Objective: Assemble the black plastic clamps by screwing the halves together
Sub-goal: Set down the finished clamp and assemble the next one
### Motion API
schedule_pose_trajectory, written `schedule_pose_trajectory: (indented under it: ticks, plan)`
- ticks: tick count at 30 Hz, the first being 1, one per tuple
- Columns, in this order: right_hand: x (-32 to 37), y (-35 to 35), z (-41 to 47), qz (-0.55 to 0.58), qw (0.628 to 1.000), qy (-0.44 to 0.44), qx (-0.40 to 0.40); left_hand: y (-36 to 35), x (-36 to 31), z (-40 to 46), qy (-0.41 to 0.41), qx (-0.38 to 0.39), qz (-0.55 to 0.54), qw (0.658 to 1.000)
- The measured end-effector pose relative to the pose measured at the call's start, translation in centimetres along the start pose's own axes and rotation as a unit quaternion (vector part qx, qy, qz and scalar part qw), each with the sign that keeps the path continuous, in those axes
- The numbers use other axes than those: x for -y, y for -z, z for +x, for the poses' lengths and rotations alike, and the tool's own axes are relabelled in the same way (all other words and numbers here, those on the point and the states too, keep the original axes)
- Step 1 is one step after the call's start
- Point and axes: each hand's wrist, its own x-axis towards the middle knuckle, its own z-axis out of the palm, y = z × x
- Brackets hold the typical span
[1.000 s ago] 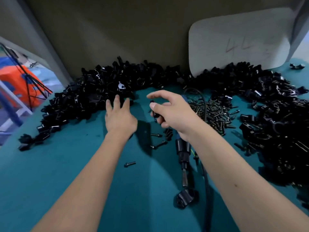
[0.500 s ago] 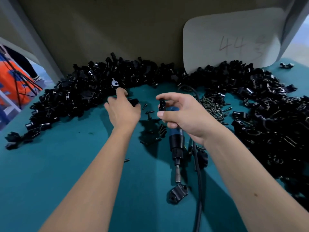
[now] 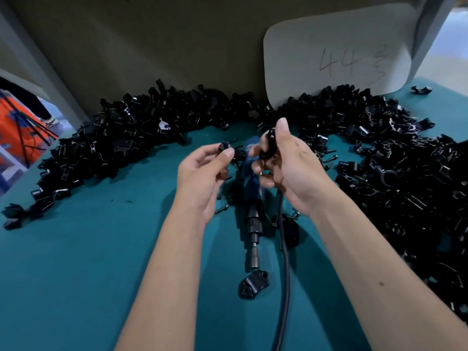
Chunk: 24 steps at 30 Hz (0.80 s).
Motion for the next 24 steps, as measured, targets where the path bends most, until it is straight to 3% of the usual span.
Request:
schedule_pose_trajectory:
  ticks: [3, 9, 17, 24]
  plan:
    - [-0.2, -0.1, 0.0, -0.017, 0.999, 0.030, -0.009, 0.6, 0.3, -1.5, 0.024, 0.078, -0.105, 0.991]
    - [-0.9, 0.0, 0.2, -0.060, 0.996, 0.052, -0.031, 0.9, 0.4, -2.2, 0.049, 0.153, -0.110, 0.981]
    - [-0.9, 0.7, 0.6, 0.008, 0.999, 0.047, -0.012, 1.0, 0.9, -1.9, 0.058, 0.153, -0.116, 0.980]
    - [-1.1, 1.1, 0.5, -0.019, 0.993, 0.118, 0.007, 1.1, 0.6, -1.7, 0.113, 0.161, -0.210, 0.958]
